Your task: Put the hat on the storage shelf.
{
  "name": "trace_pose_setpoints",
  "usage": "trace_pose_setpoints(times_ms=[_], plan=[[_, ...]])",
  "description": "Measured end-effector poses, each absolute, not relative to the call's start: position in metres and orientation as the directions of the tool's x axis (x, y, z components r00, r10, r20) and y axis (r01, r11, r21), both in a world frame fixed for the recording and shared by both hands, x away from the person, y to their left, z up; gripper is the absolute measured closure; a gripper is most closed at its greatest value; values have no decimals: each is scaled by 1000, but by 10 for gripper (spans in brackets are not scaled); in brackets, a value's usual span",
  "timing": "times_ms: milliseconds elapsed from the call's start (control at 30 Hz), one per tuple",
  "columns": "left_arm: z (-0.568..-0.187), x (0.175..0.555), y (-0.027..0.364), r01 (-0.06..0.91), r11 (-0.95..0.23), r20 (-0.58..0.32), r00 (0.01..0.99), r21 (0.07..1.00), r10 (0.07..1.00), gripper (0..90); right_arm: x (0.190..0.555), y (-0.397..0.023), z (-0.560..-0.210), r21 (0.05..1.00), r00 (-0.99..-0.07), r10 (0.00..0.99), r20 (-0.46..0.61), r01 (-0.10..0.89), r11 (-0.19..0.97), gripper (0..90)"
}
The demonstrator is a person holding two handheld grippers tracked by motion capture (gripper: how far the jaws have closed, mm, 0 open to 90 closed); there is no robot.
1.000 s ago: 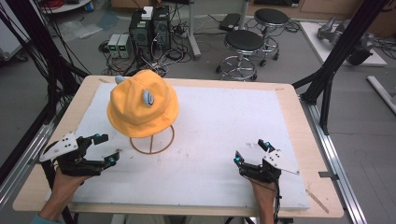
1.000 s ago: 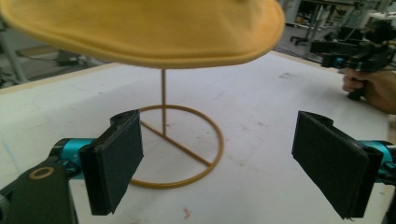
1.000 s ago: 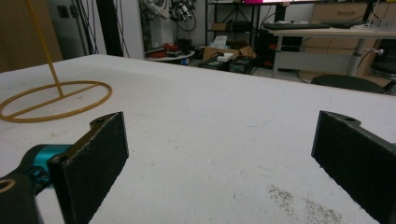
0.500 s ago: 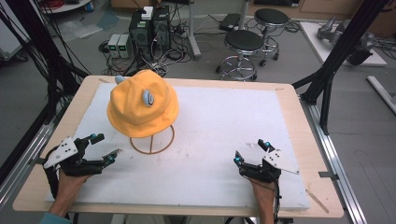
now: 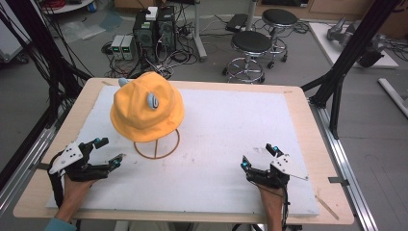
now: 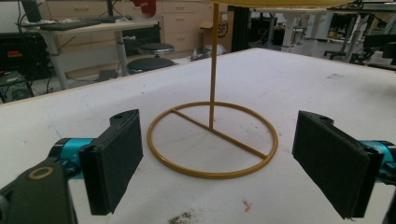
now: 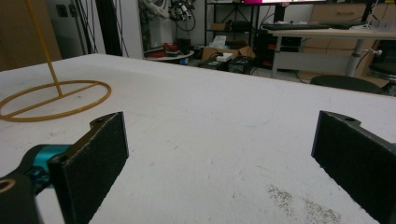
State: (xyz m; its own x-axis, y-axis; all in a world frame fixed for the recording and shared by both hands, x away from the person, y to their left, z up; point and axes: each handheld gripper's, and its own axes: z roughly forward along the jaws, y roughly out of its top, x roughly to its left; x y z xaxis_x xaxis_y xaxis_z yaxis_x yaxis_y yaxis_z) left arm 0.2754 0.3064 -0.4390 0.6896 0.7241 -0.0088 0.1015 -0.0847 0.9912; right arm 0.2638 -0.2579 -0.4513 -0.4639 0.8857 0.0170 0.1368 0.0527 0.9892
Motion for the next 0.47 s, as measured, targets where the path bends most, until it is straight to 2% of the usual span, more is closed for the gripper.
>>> trace_pose_setpoints(times_ms=[467], plan=[[-444,276,309,122,-87,-19,677,989,736,164,264,-258,-451,989,-462,886,28,144,44,27]])
